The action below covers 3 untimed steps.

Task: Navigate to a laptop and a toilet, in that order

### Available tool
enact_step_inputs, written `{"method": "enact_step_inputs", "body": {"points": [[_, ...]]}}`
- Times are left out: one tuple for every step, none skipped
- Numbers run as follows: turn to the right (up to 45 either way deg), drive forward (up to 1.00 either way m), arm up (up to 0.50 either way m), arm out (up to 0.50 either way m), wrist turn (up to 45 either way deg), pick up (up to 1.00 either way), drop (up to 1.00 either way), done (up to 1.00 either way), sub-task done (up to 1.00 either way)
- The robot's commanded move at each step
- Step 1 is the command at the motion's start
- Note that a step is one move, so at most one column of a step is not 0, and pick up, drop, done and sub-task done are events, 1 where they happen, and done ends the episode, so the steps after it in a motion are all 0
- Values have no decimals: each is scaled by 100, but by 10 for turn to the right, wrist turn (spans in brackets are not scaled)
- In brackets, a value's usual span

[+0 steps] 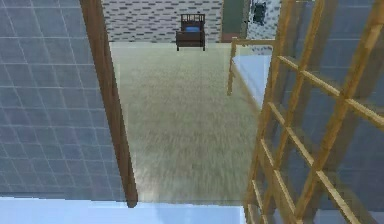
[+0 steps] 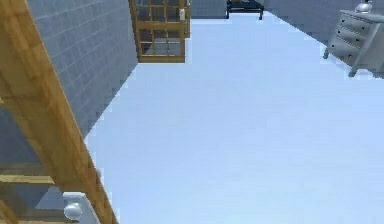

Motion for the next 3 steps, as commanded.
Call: {"method": "enact_step_inputs", "body": {"points": [[0,100,0,0,0,0,0,0,0],[60,0,0,0,0,0,0,0,0],[0,30,0,0,0,0,0,0,0]]}}
